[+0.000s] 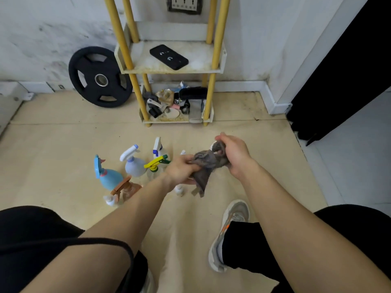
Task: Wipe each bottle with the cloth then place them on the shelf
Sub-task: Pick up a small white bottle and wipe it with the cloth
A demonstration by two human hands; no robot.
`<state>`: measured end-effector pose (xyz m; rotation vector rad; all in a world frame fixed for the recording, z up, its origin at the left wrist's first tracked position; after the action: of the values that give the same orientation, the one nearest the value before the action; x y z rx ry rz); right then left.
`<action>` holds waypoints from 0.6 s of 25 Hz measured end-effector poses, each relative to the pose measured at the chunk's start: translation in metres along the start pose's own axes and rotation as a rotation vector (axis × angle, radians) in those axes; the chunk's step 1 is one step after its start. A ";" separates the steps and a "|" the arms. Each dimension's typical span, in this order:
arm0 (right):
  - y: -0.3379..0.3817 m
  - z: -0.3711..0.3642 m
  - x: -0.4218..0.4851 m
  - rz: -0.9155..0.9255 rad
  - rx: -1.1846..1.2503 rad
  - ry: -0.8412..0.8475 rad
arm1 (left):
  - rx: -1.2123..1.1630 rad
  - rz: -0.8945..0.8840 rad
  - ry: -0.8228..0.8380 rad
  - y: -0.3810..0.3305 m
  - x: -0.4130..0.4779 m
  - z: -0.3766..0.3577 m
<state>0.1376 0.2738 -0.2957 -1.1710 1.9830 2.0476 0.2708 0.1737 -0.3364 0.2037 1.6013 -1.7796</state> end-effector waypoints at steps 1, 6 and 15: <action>-0.007 -0.004 -0.006 0.001 -0.091 0.068 | -0.074 0.003 -0.020 -0.001 -0.004 0.007; -0.065 -0.028 -0.013 0.038 -0.137 0.311 | -0.455 0.054 0.096 0.006 -0.016 0.022; -0.165 0.020 0.054 -0.152 -0.231 -0.007 | 0.303 0.265 -0.274 0.112 0.042 0.034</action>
<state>0.1769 0.2953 -0.4650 -1.3059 1.6307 2.2423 0.3188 0.1296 -0.4424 0.2854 1.0576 -1.7477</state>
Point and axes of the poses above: each hand's wrist, its own x-axis towards the middle knuckle, its own z-axis out of the back of the hand, y = z × x, the point moved 2 cm from there along x, towards the middle knuckle, and after that the axes turned 9 degrees about x, right-handed, at the moved point
